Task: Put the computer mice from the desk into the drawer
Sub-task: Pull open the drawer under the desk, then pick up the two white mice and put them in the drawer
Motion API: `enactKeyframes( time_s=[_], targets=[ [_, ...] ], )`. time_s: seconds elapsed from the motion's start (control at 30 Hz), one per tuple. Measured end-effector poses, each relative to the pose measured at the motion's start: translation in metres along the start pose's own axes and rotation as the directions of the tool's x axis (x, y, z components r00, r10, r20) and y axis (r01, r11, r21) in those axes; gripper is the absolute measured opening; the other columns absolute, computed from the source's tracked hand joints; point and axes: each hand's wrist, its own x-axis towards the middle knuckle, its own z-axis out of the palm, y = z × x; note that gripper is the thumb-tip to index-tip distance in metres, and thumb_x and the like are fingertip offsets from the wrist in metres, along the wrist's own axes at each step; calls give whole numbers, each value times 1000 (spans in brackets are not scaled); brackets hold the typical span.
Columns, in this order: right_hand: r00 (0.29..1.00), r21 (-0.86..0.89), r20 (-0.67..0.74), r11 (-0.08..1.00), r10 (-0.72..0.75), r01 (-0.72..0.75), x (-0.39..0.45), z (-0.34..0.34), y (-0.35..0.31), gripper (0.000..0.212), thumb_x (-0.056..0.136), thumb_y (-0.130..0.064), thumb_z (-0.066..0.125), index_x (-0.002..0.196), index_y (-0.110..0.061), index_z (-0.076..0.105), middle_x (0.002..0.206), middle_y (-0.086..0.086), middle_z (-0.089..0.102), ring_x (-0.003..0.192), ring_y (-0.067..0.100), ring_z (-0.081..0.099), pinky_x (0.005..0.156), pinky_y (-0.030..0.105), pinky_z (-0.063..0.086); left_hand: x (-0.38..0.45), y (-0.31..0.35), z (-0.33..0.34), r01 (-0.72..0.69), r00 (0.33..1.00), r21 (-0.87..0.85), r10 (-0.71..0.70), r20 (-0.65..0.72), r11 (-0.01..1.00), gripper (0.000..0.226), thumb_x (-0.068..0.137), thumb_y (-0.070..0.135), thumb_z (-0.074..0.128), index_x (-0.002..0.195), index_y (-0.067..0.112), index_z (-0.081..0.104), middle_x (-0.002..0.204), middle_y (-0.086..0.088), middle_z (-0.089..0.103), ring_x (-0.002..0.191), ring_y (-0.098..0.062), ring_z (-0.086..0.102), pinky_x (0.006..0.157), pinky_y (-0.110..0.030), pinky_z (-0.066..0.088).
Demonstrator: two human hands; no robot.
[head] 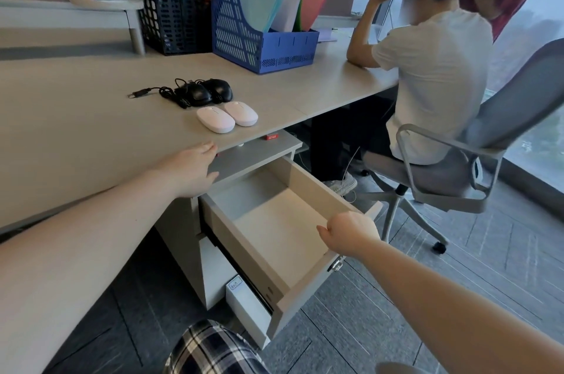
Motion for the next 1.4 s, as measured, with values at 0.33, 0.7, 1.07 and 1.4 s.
enactKeyframes(
  time_s=[0.33, 0.7, 1.07, 1.4],
  targets=[
    [999, 92, -35, 996, -13, 16, 23, -12, -22, 52, 98, -44, 31, 60, -14, 47, 56, -2, 45, 63, 25, 52, 48, 22, 35, 15, -9, -1, -3, 989, -62, -6, -146, 998, 33, 97, 35, 38, 112, 13, 57, 126, -5, 56, 115, -29, 54, 89, -42, 48],
    [981, 235, -183, 966, -67, 109, 87, -47, -66, 43, 96, -43, 38, 64, -17, 50, 60, -4, 46, 74, 25, 56, 61, 29, 45, 49, -19, -4, 47, 921, -63, -68, -384, 997, 50, 91, 49, 46, 130, 19, 45, 137, -6, 44, 120, -31, 45, 90, -41, 43],
    [907, 544, -422, 803, 10, 245, 179, -113, -110, 52, 91, -38, 53, 139, -21, 43, 137, 5, 53, 131, 29, 41, 102, 40, 39, 103, -30, -1, 121, 918, -466, -278, -284, 877, 106, 70, 68, 64, 150, 14, 19, 154, -16, 28, 143, -29, 24, 113, -39, 27],
    [967, 635, -254, 756, 11, 159, 200, -126, -125, 55, 87, -42, 55, 136, -17, 44, 130, 10, 59, 121, 31, 54, 90, 37, 46, 121, -27, -14, 150, 938, -561, -296, -179, 814, 123, 53, 67, 77, 148, 13, 21, 150, -11, 35, 139, -27, 33, 112, -38, 32]
  ],
)
